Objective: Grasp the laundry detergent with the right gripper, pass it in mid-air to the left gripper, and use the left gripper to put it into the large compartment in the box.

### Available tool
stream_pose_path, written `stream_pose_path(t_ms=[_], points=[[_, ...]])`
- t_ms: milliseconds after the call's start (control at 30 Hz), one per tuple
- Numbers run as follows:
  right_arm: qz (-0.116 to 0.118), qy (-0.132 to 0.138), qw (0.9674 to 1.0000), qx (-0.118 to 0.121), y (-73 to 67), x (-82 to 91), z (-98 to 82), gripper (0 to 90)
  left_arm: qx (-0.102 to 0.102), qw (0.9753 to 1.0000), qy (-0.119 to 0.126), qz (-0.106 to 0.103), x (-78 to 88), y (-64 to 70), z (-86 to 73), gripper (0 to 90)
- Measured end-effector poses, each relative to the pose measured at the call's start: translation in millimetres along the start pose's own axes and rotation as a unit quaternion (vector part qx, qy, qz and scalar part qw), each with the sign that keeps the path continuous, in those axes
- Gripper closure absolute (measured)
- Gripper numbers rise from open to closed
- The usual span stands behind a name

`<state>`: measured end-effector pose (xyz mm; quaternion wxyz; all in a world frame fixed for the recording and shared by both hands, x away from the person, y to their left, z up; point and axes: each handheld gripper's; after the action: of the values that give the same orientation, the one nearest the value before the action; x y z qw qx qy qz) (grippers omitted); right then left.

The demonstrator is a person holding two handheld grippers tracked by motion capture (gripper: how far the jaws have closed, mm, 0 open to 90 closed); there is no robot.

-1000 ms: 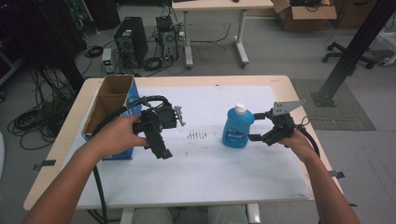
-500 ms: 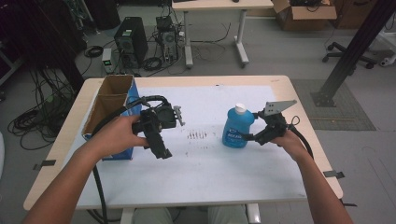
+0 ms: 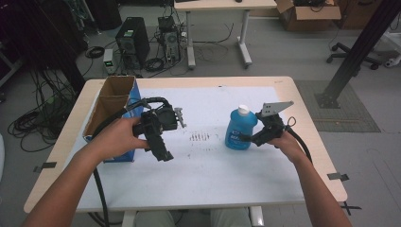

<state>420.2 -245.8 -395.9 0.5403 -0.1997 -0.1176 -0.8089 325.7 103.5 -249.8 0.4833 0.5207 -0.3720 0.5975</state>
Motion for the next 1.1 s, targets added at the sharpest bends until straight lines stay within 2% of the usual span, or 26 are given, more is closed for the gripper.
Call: stream_pose_path(t_ms=[200,833,1100], points=[[0.003,-0.002,1.0000,0.001,-0.8,-4.4,0.0,9.7,0.001,1.0000,0.002,0.000,0.2,0.0,-0.3,6.7],[0.011,0.004,0.9999,0.004,0.3,-3.8,0.0,22.7,0.002,1.0000,0.003,0.001,0.3,0.0,-0.7,6.7],[0.015,0.004,0.9999,0.000,1.8,-3.2,-0.5,25.3,0.002,1.0000,0.003,0.000,-0.3,-0.9,-0.9,6.7]])
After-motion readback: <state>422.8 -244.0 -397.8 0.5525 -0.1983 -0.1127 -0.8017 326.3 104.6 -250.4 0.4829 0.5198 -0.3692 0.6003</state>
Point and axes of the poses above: each handheld gripper's, and its own axes: x roughly backward along the jaws, z roughly out of its top, y roughly to its right, and after that the axes turned 6 degrees about -z, right-handed
